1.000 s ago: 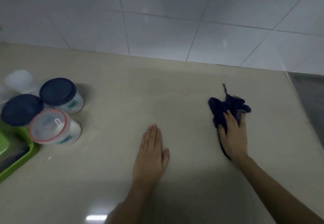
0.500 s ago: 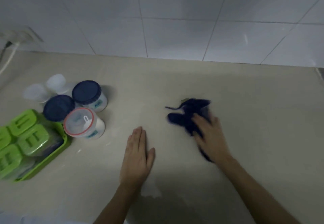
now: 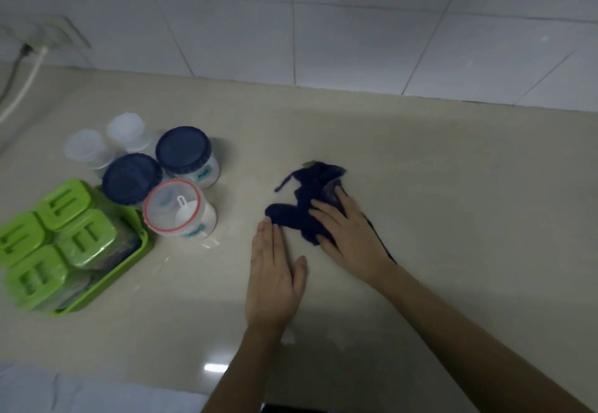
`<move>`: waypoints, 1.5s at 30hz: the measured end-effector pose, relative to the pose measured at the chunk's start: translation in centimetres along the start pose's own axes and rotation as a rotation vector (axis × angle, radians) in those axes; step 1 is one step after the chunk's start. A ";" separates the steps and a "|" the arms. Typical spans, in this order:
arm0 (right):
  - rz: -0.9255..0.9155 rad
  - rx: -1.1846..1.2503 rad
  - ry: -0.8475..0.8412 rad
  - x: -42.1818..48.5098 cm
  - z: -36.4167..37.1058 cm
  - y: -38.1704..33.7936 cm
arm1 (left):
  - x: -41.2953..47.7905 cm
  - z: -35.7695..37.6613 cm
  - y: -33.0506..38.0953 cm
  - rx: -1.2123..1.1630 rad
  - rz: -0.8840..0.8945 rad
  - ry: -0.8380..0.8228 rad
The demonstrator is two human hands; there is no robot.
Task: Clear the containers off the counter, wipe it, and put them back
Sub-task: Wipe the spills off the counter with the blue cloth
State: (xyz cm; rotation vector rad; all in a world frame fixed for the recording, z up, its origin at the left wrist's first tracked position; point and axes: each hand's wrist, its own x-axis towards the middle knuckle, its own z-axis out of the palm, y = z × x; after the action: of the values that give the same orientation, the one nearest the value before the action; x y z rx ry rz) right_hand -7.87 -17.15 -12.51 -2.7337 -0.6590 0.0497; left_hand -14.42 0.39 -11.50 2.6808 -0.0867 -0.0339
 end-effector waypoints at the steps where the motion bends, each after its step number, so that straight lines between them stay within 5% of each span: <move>1: -0.013 0.011 -0.013 -0.6 -0.5 1.0 | 0.0 -0.1 0.0 -0.002 -0.003 -0.003; 4: 0.016 0.036 -0.047 -6.9 -3.3 6.5 | 0.1 0.2 -0.4 0.055 0.020 -0.035; 8: 0.394 0.083 0.060 -15.5 -6.6 10.4 | 0.4 0.9 -0.8 0.104 0.032 -0.047; 12: 0.664 -0.026 0.215 -13.5 -4.9 6.9 | 0.5 1.0 -0.6 0.110 0.014 -0.048; 20: 0.176 0.007 0.094 -5.0 0.2 -2.9 | -0.1 0.3 0.0 0.089 0.023 -0.055; 23: 0.211 0.021 0.104 -10.8 -2.1 1.4 | -0.1 0.5 0.0 0.103 0.030 -0.062; 31: 0.717 0.054 0.261 -19.0 -5.4 6.4 | 0.4 1.3 -0.3 0.103 0.044 -0.016; 39: 0.297 -0.060 0.119 -4.2 -0.1 -3.2 | 0.0 0.5 0.2 0.104 0.027 -0.058; 42: 0.190 0.005 0.099 -7.2 -0.9 0.3 | 0.1 0.5 -0.2 0.097 0.029 -0.059; 45: 0.294 0.046 0.107 -13.4 -3.7 6.0 | 0.3 0.8 -0.3 0.108 0.051 -0.040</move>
State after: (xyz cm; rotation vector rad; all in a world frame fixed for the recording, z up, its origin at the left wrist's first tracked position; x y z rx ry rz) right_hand -16.83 -29.36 -11.48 -2.7432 -0.2204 -0.0126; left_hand -14.14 0.30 -12.39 2.7853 -0.1738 -0.0694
